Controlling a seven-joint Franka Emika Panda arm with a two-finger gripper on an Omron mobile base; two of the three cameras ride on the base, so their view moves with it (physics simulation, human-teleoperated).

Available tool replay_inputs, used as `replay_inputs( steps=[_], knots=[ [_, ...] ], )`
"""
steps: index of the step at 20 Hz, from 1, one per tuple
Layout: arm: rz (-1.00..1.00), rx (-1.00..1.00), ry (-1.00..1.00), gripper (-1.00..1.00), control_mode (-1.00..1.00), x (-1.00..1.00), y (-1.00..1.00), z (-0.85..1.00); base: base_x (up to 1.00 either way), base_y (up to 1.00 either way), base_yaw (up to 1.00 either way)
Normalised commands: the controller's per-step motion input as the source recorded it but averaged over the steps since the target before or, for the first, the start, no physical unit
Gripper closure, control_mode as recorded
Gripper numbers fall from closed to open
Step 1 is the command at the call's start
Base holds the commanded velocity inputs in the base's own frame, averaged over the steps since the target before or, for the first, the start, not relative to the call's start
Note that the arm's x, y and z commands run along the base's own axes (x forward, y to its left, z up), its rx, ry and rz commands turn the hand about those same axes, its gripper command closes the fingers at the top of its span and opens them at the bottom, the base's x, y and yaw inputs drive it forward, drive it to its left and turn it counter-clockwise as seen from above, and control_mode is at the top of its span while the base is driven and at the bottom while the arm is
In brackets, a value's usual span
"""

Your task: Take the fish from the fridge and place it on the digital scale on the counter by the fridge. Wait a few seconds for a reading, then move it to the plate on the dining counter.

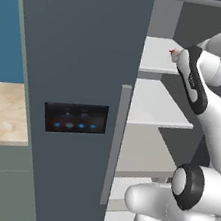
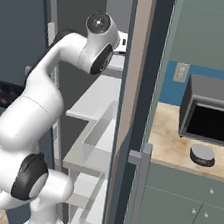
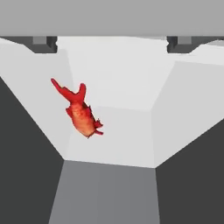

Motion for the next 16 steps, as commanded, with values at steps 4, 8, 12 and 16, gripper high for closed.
replay_inputs(
  steps=[4,8,12,16],
  knots=[
    [0.00,0.00,0.00,-1.00,-1.00,0.77,-0.14,0.00,0.00,0.00,0.00],
    [0.00,-0.01,0.00,-1.00,-1.00,0.68,-0.23,-0.02,0.00,0.00,0.00],
    [0.00,-0.06,0.00,-1.00,-1.00,0.61,-0.19,-0.16,0.00,0.00,0.00],
    [0.00,-0.05,0.00,-1.00,-1.00,0.63,-0.16,-0.21,0.00,0.00,0.00]
  ],
)
